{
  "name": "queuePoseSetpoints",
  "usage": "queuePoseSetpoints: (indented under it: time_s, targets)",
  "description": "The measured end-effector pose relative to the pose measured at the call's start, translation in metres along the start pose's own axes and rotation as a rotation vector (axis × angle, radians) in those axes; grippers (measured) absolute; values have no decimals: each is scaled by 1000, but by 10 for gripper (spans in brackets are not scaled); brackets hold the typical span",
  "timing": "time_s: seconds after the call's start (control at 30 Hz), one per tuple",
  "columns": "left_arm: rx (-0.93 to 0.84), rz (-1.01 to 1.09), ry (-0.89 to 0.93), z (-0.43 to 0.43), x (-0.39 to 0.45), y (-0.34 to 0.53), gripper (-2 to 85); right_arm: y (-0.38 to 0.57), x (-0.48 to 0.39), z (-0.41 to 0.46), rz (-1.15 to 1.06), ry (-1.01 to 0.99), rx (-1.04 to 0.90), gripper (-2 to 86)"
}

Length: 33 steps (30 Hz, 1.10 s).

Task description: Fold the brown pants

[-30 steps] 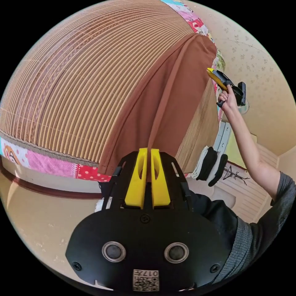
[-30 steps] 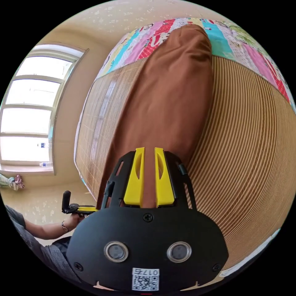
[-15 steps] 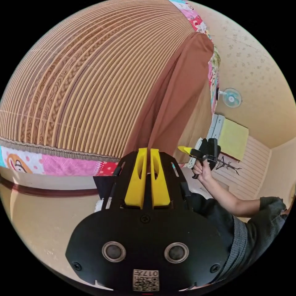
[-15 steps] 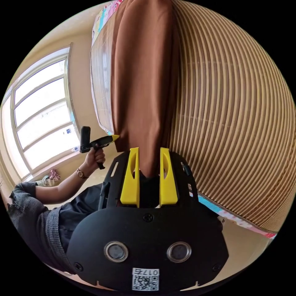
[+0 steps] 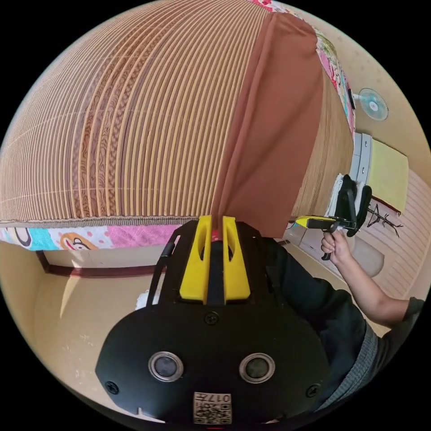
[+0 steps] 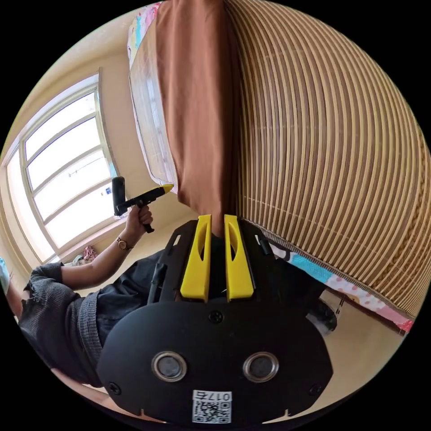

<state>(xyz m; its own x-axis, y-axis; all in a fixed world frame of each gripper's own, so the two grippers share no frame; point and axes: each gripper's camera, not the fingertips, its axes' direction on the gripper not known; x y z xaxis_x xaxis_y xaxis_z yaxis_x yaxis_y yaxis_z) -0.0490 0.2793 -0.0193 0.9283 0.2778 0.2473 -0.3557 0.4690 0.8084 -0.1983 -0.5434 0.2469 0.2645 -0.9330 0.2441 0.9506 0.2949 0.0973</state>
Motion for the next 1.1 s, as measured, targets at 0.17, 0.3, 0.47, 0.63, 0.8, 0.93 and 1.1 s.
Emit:
queuePoseSetpoints:
  time_s: [0.17, 0.3, 0.47, 0.63, 0.8, 0.93, 1.1]
  targets:
    - [46, 47, 22, 2, 18, -27, 82, -38, 20, -7, 20, -33, 12, 108]
    - [-48, 170, -141, 32, 44, -43, 80, -59, 13, 25, -29, 31, -166, 50]
    - [-40, 234, -117, 38, 75, 6, 9, -12, -5, 22, -60, 186, -158, 31]
    - [-374, 247, -281, 93, 99, 55, -3, 44, 27, 42, 20, 221, -307, 34]
    - [-90, 157, -94, 57, 92, 35, 25, 48, 63, -10, 61, 47, -55, 91]
    - [46, 91, 134, 51, 79, -28, 98, 17, 80, -42, 41, -88, 123, 114]
    - [96, 101, 239, 62, 86, -95, 115, -38, 83, -47, 33, -258, 239, 123]
